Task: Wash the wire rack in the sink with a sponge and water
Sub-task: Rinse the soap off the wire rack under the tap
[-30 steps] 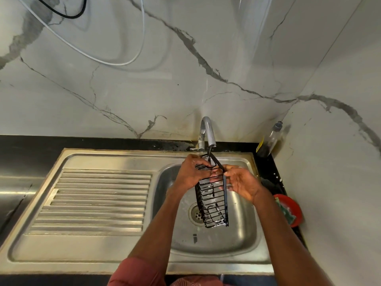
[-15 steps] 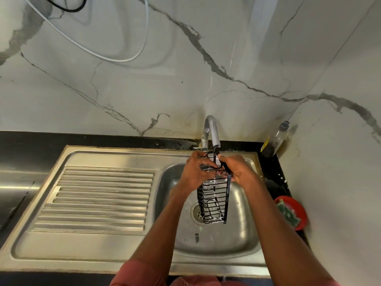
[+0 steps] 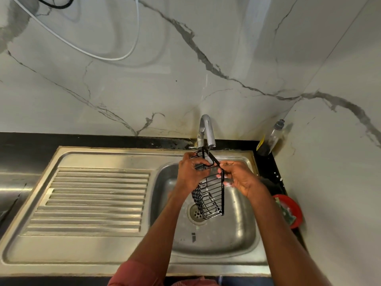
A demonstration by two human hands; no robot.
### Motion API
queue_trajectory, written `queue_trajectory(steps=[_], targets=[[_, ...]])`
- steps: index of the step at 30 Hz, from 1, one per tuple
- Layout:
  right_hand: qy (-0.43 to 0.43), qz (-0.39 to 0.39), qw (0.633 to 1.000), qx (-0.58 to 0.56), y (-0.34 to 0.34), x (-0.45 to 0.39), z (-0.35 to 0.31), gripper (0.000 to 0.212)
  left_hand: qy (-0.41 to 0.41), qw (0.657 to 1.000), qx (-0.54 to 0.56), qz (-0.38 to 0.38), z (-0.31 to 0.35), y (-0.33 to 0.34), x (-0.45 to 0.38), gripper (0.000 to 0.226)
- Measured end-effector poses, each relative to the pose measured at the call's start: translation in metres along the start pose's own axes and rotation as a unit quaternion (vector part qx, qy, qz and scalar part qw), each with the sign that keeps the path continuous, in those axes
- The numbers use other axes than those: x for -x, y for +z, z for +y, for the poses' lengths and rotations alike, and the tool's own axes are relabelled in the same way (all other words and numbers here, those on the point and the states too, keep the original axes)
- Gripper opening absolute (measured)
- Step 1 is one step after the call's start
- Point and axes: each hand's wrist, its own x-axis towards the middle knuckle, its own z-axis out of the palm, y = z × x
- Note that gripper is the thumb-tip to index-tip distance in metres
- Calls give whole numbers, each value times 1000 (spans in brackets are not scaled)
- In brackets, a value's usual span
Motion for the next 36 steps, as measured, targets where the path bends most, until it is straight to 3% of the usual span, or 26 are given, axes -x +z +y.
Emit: queue_trajectory(steps=[4,8,12,15,19,23,25,29,32,34,36], targets=[[-13,80,997,4,14,-7,7,15,-28,997,14,-67,7,-4,1,36],[-19,118,993,16,14,-14,11,21,-80,996,18,-36,-1,-2,-7,65],[-38,96,989,102,14,-22,0,22,-98,990,-80,-59,1,-5,-8,61],[-50,94,982,159,12,-34,-8,25,-104,990,-95,-32,2,-10,-12,55],[-48,68,979,185,4,-41,-18,25,-71,996,30,-34,-5,-20,-23,49],[-49,19,980,192,0,-40,-20,33,-66,996,60,-24,-10,-29,-25,13],[-54,22,980,189,1,-42,-15,33,-84,991,99,-42,-11,-33,-22,14],[-93,110,963,227,17,-52,-4,26,-149,973,168,-56,-6,-29,-16,20],[-122,210,924,297,32,-48,4,22,-176,965,192,-34,3,-23,-16,20],[-139,230,897,351,35,-43,1,23,-194,959,207,-20,4,-25,-16,26],[-166,229,897,341,35,-41,-10,24,-212,954,212,-2,2,-28,-15,27]])
